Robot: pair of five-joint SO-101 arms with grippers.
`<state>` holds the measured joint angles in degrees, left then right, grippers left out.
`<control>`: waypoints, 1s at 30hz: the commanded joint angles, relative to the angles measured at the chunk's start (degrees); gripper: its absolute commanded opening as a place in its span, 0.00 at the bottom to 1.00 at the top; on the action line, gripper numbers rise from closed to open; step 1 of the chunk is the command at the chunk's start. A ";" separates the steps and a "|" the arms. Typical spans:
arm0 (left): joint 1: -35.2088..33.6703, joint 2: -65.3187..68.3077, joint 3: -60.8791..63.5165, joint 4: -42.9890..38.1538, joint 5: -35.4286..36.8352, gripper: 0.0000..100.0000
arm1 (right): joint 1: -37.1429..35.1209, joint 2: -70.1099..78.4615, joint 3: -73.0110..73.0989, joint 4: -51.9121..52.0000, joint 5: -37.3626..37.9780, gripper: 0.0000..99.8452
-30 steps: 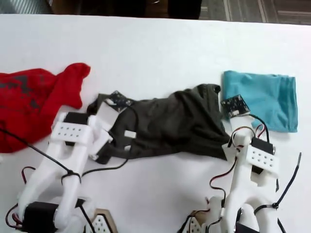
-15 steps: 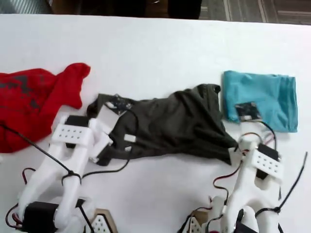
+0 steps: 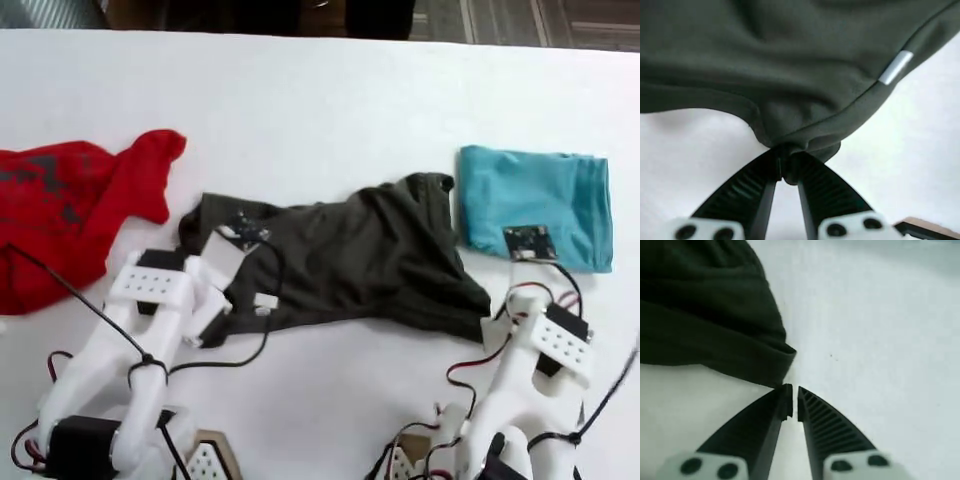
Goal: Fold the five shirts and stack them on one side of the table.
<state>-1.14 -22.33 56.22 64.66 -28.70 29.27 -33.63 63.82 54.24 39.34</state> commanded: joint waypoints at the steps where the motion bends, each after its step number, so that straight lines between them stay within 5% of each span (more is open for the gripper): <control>1: 0.09 -0.97 -0.22 -0.09 -0.18 0.03 | -4.35 -1.98 -2.02 0.31 -0.09 0.15; 4: 0.00 -0.97 -0.13 0.88 -0.18 0.03 | -7.08 -1.98 -1.93 0.66 -0.09 0.23; 23: 0.00 -1.14 -0.22 2.64 -0.18 0.03 | -7.78 -1.01 -1.49 -5.05 -4.13 0.18; 30: 0.00 -1.41 -0.22 2.73 -0.18 0.03 | -7.52 10.15 -1.93 -9.63 -4.04 0.18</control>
<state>-1.14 -22.33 56.40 67.03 -28.70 22.07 -27.74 63.82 47.30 35.56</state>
